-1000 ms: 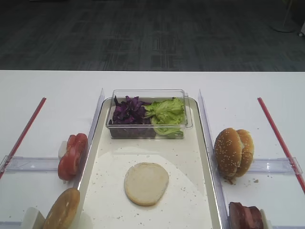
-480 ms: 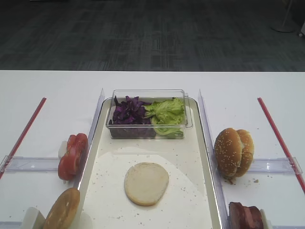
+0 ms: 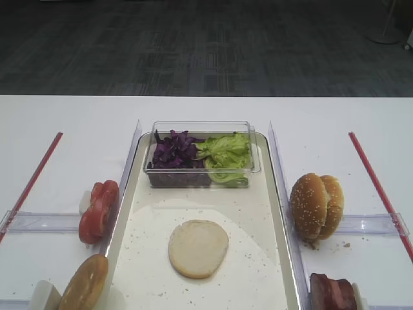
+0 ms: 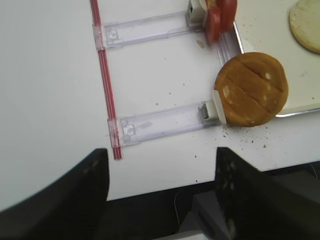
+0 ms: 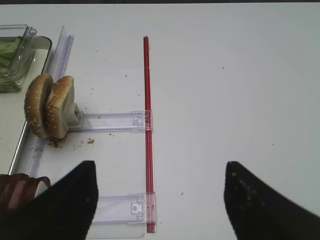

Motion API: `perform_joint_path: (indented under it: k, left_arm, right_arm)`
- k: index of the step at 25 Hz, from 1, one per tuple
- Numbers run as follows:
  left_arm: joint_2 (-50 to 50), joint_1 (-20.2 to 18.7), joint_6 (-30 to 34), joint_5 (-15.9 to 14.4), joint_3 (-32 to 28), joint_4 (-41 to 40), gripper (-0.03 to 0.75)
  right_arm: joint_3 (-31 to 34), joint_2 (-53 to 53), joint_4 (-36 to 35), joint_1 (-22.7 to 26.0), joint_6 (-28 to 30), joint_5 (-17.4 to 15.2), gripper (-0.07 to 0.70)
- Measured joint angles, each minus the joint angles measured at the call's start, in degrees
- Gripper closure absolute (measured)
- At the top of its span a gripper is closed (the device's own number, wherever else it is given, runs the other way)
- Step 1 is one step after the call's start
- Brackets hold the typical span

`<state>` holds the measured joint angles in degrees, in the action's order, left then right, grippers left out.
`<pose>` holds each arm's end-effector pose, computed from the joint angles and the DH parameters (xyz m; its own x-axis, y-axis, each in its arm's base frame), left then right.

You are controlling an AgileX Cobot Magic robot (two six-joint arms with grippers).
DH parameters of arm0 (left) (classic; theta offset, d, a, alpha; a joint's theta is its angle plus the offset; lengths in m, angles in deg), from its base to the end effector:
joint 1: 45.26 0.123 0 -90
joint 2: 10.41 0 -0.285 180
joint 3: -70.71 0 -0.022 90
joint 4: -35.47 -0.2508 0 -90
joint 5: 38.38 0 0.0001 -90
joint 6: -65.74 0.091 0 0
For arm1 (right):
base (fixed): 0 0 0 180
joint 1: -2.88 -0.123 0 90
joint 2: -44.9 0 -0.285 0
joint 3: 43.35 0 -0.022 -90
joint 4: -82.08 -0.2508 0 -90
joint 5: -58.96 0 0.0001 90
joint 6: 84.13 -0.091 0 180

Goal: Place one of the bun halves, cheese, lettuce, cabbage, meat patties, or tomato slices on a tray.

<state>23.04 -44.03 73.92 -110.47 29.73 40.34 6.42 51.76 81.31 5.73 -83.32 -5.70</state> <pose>0.0481 -0.0063 0.2930 -0.8249 0.0982 -0.5566 0.1200 0.9928 -0.0026 -0.0078 0.0015 0.2660 -0.5190 0.0174 -0.8546 0.0350 0.9994 -0.0009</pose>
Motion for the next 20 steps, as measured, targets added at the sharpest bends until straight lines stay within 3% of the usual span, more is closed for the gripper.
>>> perform_joint_path:
  k: [9, 14, 20]
  left_arm:
    - [-14.2, 0.0, -0.6, 0.1, -6.0, 0.2, 0.295]
    - [-19.6, 0.0, -0.6, 0.8, -6.1, 0.2, 0.295]
    - [-21.9, 0.0, -0.6, 3.5, -8.0, 0.3, 0.295]
  right_arm:
    - [0.0, 0.0, 0.0, 0.0, 0.0, 0.0, 0.08]
    - [0.0, 0.0, 0.0, 0.0, 0.0, 0.0, 0.08]
    - [0.0, 0.0, 0.0, 0.0, 0.0, 0.0, 0.08]
